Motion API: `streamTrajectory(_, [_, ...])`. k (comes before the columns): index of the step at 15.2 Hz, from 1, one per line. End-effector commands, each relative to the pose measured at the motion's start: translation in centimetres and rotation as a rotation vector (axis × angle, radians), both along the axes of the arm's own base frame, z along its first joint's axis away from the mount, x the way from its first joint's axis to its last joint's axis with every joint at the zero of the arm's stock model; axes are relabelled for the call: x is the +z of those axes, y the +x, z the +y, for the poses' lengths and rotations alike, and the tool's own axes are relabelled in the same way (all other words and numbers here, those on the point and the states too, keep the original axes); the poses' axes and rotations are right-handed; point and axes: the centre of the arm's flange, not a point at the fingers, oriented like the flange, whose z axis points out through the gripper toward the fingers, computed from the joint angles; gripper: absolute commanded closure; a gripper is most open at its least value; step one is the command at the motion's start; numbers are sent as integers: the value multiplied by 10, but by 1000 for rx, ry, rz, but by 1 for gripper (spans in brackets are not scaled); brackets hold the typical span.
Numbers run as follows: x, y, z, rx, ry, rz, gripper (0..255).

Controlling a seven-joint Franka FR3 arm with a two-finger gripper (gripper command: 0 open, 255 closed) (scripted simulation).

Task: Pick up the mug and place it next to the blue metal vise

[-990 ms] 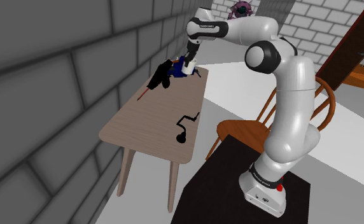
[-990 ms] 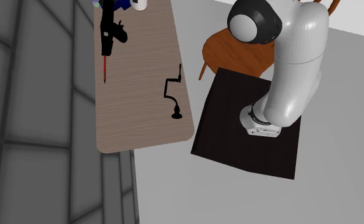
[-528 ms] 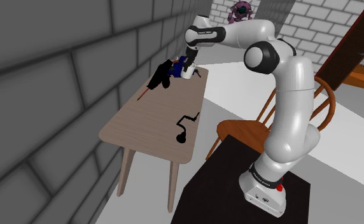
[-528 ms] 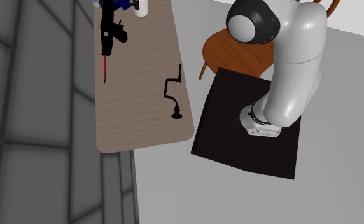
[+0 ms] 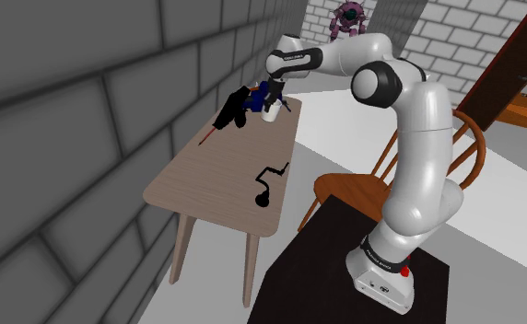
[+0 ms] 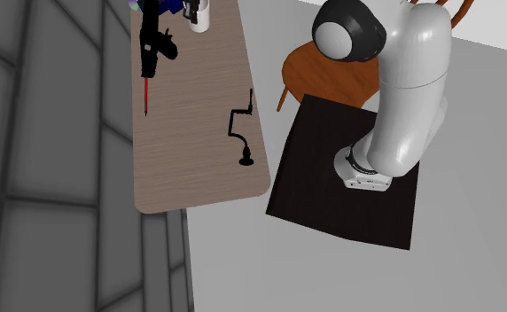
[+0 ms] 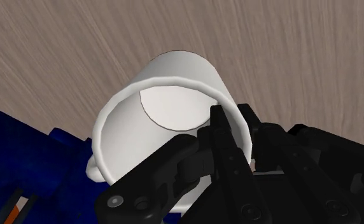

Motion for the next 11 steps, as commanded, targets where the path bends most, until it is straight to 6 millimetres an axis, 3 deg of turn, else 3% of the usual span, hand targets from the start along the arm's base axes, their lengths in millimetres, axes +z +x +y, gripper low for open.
streamTrajectory(1, [-11, 0, 0, 0, 0, -1, 255])
streamTrajectory(4, [-30, 0, 0, 0, 0, -1, 255])
streamTrajectory(11, [-30, 0, 0, 0, 0, -1, 255])
